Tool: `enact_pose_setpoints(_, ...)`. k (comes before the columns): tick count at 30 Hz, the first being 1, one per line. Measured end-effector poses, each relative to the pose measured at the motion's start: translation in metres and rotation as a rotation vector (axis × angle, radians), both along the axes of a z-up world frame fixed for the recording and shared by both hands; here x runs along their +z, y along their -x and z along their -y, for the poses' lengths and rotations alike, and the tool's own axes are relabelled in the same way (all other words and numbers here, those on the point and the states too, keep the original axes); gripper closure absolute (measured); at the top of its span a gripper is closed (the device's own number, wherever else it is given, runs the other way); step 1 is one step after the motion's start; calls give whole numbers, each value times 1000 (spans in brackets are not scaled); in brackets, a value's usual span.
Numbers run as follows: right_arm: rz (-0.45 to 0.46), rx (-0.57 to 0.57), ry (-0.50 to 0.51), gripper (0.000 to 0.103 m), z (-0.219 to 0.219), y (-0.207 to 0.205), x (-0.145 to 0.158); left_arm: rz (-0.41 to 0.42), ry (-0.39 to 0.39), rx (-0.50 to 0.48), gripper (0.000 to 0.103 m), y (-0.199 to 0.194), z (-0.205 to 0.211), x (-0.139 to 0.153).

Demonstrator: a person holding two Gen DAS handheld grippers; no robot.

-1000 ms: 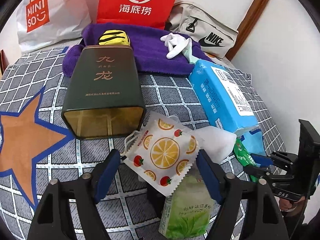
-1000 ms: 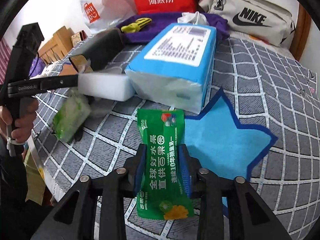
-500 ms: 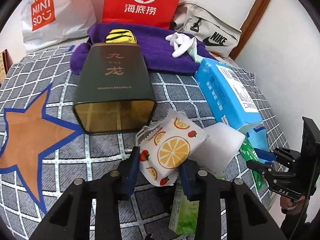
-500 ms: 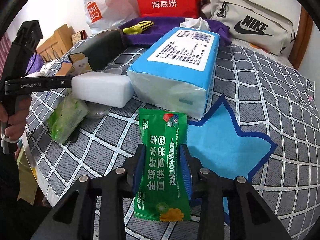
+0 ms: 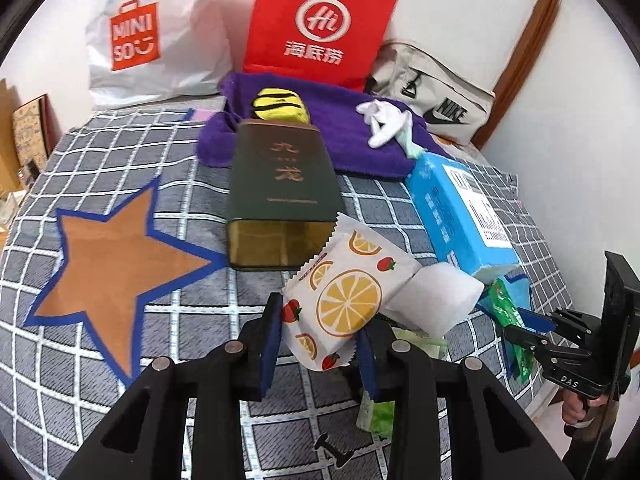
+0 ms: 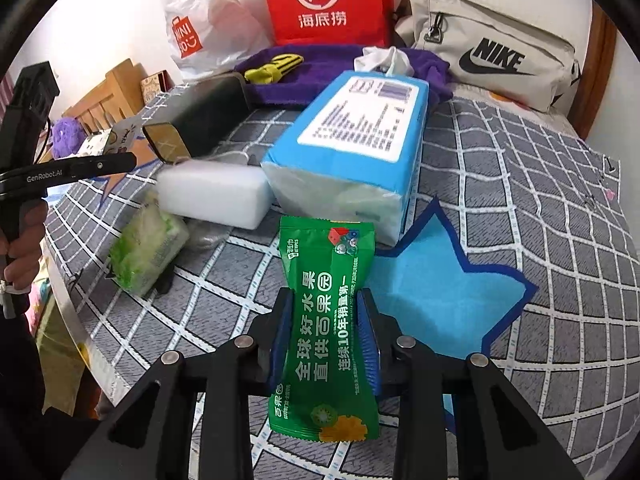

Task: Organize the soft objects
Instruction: 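Carry the orange packet with the left tool while the right tool carries the green packet to the towel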

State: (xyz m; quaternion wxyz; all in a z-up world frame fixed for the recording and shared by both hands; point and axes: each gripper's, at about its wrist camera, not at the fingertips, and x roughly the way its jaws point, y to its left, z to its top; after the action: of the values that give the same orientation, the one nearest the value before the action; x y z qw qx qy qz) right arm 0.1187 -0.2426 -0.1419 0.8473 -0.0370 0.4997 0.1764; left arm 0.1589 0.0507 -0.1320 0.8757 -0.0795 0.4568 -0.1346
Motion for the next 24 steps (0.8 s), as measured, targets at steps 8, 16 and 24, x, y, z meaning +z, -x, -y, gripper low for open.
enact_pose_setpoints(8, 28, 3, -53, 74, 2, 4, 20, 2, -13, 44, 71, 0, -6, 13)
enact_pose_setpoints(16, 55, 35, -109, 75, 1, 3, 41, 6, -3, 76, 71, -4, -9, 27)
enact_pose_setpoints(24, 110, 39, -112, 75, -5, -23, 68, 20, -12, 94, 71, -17, -6, 46)
